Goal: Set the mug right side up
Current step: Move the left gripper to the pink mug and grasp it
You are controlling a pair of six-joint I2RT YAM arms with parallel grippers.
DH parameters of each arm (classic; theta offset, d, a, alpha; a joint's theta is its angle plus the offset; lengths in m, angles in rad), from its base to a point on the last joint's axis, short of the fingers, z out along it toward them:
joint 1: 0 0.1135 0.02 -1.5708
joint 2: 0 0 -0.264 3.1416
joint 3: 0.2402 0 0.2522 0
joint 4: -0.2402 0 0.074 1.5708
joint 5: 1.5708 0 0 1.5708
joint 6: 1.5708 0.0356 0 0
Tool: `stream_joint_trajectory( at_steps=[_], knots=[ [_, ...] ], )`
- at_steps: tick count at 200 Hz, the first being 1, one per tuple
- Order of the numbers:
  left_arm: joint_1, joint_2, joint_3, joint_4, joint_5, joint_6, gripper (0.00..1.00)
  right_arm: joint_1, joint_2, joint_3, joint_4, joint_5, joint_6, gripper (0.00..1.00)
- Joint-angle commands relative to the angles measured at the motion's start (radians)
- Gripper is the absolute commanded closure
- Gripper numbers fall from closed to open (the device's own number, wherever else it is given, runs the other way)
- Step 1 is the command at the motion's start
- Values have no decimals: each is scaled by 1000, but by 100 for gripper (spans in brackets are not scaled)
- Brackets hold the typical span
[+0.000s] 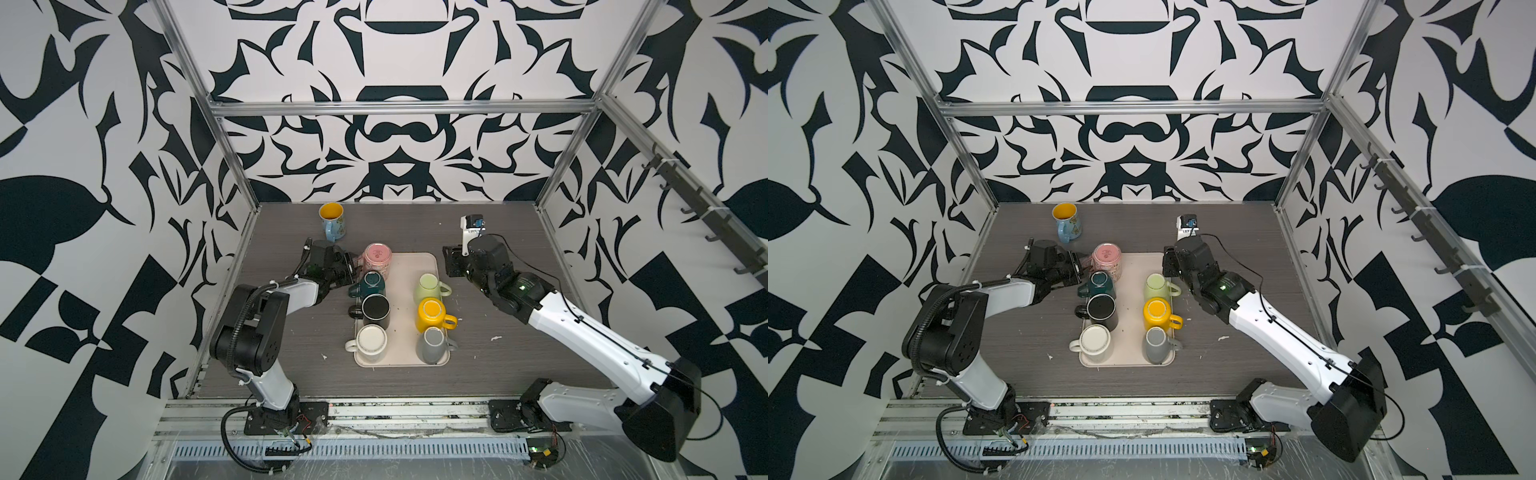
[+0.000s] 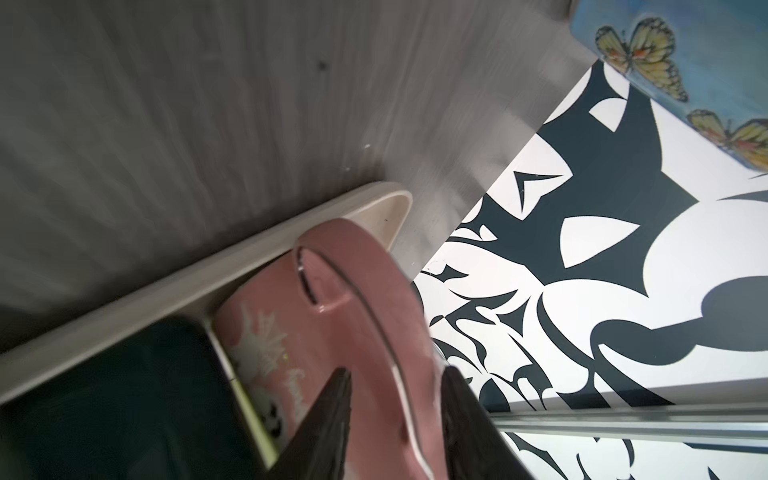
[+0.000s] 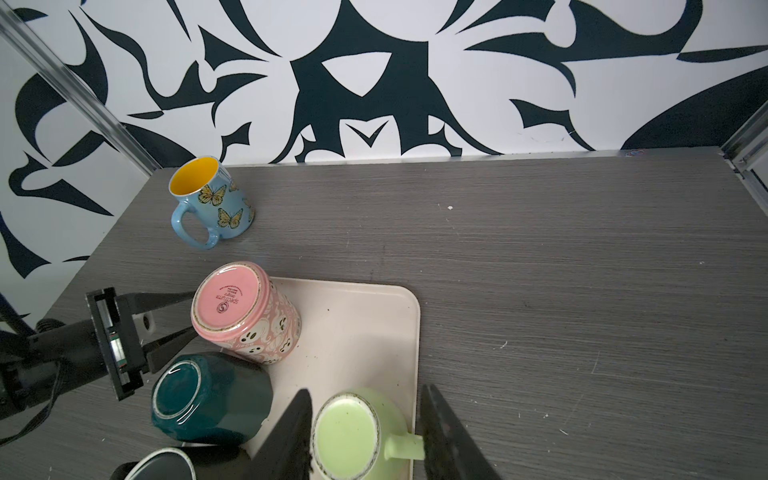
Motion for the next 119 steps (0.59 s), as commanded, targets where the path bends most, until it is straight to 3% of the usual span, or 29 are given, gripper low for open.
stream_joint_trajectory(
  at_steps=[1,119],
  knots=[
    [-1,36,29,36,12,-83,61,4,3,44,6,20,-5,54],
    [-1,120,75,82,39,-81,67,4,55,70,7,13,-10,54]
  ],
)
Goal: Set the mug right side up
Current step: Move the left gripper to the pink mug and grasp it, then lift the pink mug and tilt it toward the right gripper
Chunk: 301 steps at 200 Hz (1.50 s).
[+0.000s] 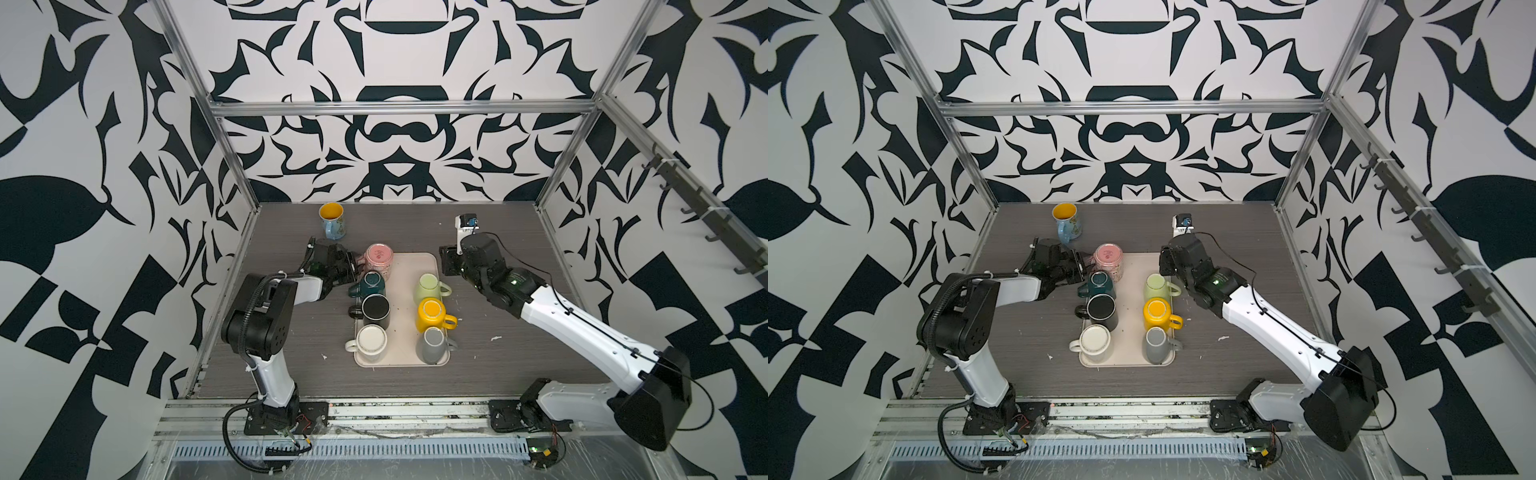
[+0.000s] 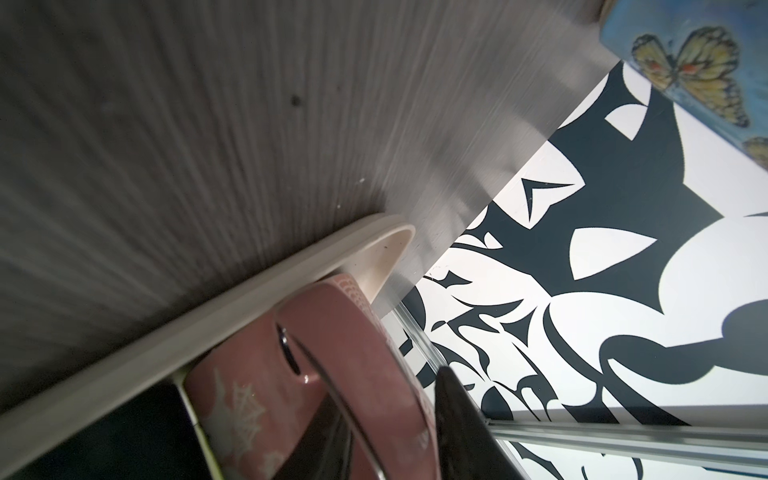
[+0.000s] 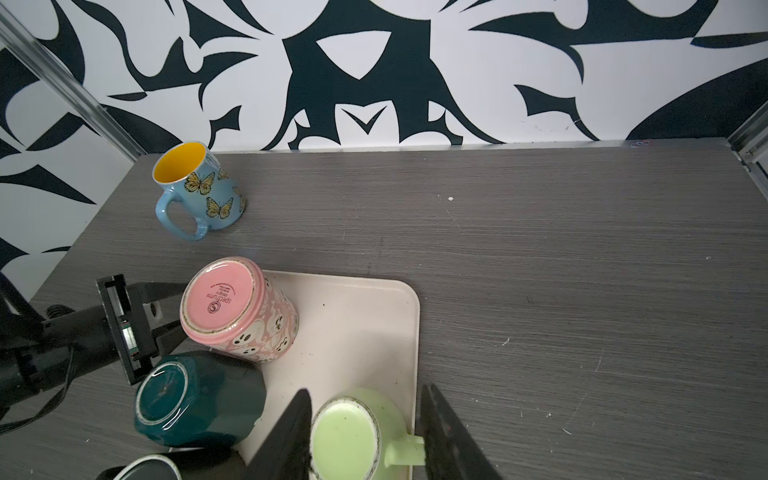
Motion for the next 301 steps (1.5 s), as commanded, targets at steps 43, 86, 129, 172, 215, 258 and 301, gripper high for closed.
stream_joint_trajectory(
  at_steps=[43,86,129,172,215,258,301],
  knots=[
    [-1,47,52,50,20,-83,72,4,-11,40,12,19,-7,54],
    [0,74,71,68,28,-84,80,2,-13,35,8,29,-6,54],
    [0,103,91,96,29,-89,96,2,-15,34,2,41,-8,54],
    [-1,154,152,139,32,-88,100,1,-19,33,-6,54,-14,54],
    [-1,192,217,216,17,-86,100,-2,-27,33,-13,62,-18,54],
    [-1,187,316,280,37,30,100,-4,-36,34,-21,63,-18,54],
    [-1,142,422,227,114,258,100,-5,-49,36,-23,59,-21,54]
  ],
)
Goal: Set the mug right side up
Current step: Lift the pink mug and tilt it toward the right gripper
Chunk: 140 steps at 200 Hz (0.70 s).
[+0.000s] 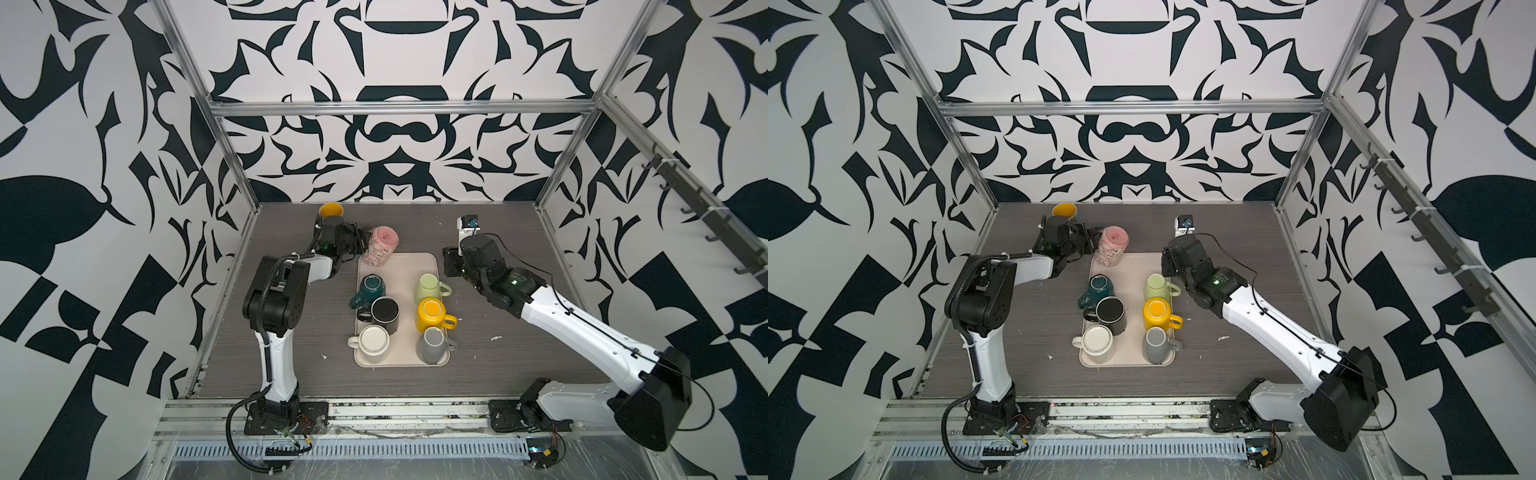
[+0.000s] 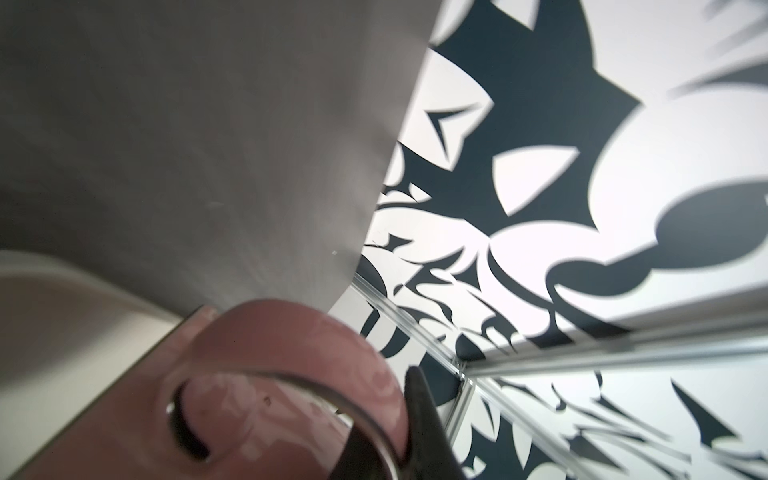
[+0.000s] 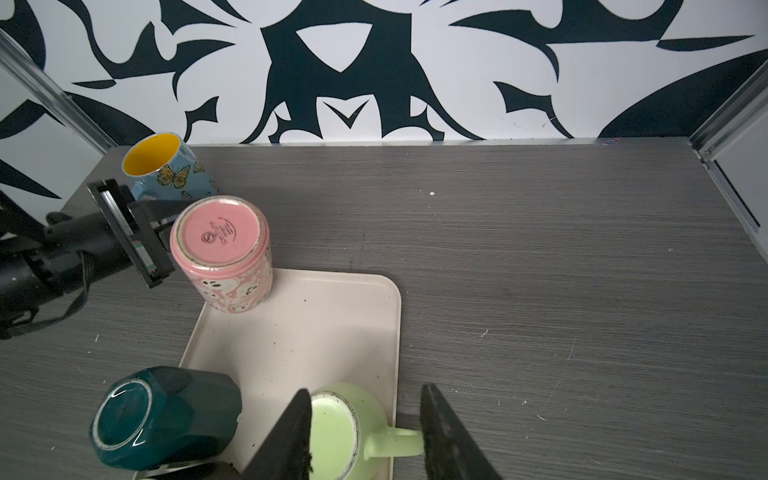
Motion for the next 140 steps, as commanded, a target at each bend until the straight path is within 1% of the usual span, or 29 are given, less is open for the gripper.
stream_joint_trajectory(
  at_steps=[1,20,35,53,67,97,110,123,140],
  knots=[
    [0,-69,85,63,76,145,100,-5,-40,36,11,17,-13,54],
    [-1,-105,127,-20,113,283,100,-5,-45,39,8,10,-15,54],
    [-1,-135,164,-118,149,412,100,-5,-48,40,4,6,-15,54],
    [-3,-168,194,-187,194,543,100,-4,-51,43,-1,1,-18,54],
    [-8,-192,192,-174,238,617,100,-5,-54,46,-3,-4,-20,54],
    [-26,-234,164,-51,370,739,100,-6,-45,70,-19,-42,-33,54],
    [-37,-258,159,-62,407,811,100,-6,-33,92,-37,-64,-38,54],
    [-54,-298,158,-146,408,941,100,-6,-18,125,-64,-92,-48,54],
    [-92,-359,171,-363,345,1177,100,-7,0,173,-102,-126,-63,53]
  ],
)
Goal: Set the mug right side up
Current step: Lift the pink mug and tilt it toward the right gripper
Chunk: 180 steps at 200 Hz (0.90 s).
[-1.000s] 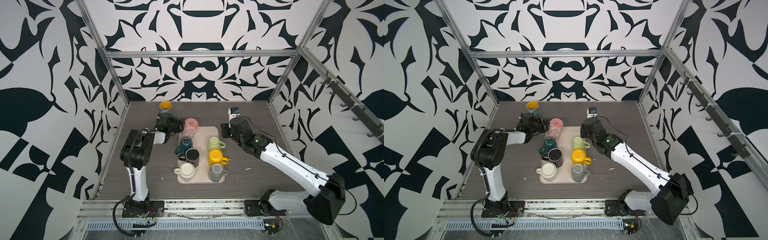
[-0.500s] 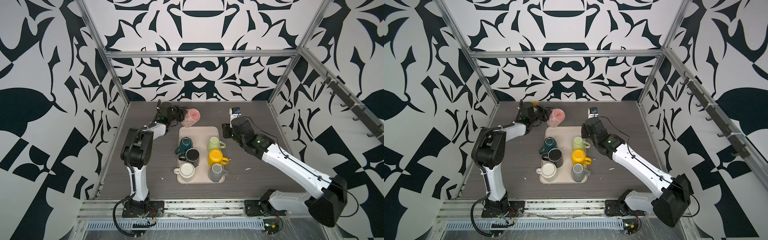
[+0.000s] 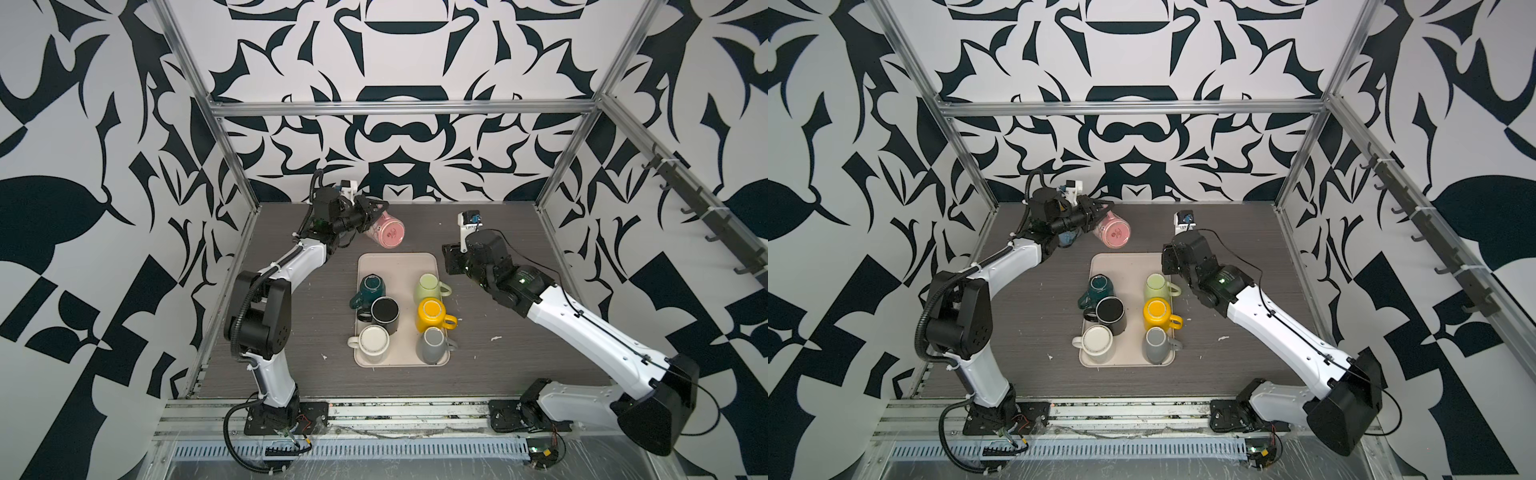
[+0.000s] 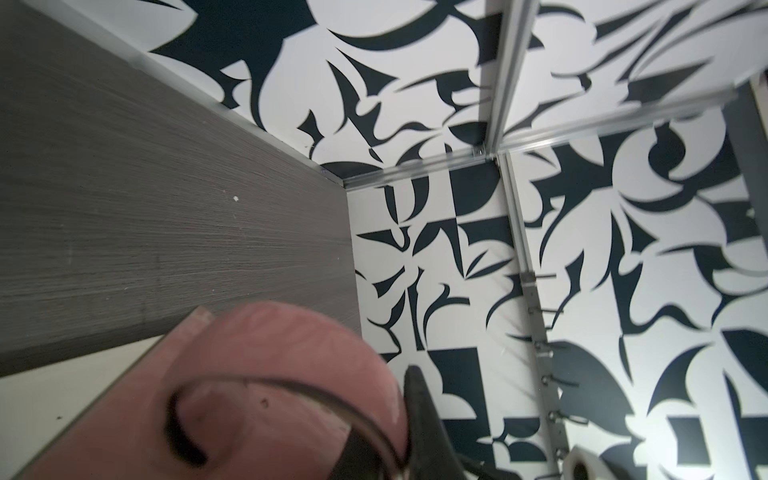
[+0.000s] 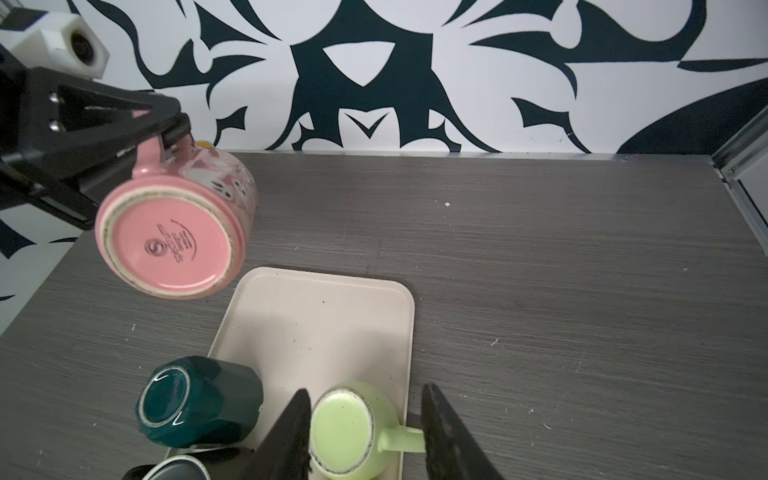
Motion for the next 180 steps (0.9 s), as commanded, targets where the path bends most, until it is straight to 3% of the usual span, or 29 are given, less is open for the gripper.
stream_joint_trajectory(
  at_steps=[1,19,34,63,112,180],
  knots=[
    [-48,-135,32,-155,10,362,100,-5,13,96,-40,-60,-33,54],
    [-104,-199,42,-330,-102,601,100,-7,29,142,-76,-80,-50,53],
    [-145,-252,12,-361,-175,732,100,-10,43,184,-106,-128,-61,53],
    [-181,-349,-95,-287,-266,864,100,-23,63,255,-140,-172,-68,52],
    [-293,-470,-221,-229,-519,1176,100,-48,78,350,-183,-269,-76,50],
    [-427,-538,-386,23,-734,1523,100,-53,139,474,-240,-468,-78,47]
  ],
)
